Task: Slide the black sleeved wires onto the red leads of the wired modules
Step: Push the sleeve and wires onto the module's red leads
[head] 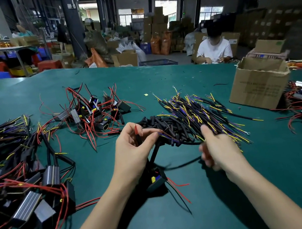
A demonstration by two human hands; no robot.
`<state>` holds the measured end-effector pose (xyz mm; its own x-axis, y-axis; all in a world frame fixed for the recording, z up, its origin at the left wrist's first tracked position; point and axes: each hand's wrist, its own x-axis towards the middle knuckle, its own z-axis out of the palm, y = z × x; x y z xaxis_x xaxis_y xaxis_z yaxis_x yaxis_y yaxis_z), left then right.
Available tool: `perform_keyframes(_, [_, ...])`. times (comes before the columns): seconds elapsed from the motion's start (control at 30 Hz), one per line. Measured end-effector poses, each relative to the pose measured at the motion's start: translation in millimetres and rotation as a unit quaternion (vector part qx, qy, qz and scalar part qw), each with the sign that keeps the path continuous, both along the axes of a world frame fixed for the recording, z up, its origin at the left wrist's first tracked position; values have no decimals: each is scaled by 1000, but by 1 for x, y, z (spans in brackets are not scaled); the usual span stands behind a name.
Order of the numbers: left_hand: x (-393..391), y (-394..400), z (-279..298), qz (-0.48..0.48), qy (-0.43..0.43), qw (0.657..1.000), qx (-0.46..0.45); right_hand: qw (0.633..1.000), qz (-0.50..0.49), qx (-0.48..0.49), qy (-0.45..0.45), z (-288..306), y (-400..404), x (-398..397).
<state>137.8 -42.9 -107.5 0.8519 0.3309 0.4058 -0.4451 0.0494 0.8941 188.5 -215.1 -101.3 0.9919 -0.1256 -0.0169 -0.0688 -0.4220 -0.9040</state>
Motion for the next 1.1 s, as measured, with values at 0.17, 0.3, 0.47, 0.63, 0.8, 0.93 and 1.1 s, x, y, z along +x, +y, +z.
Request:
perform_keyframes(0.17, [-2,-3,2,-40,7,999,12,965,27,237,109,-6,1,3])
perform_keyframes(0.3, [-4,-6,0,-39,23,998,46,935,56,349,9,-2,1,6])
perform_keyframes(0.47, [-4,-2,-4,-22,37,998,53,963,131,153,-180,7,-12,8])
perform_keyframes(0.63, [-1,-1,-6,-30,41,998,29,936,286,-40,-203,7,-18,3])
perform_keyframes(0.8, [-1,1,-5,-44,59,997,28,913,293,-175,-224,-2,-11,-1])
perform_keyframes(0.93, [-2,0,-6,-29,62,997,43,920,293,-123,-231,-1,-4,-7])
perform_keyframes(1.1, [-3,1,-5,-27,60,997,44,937,245,-25,-250,-3,10,-14])
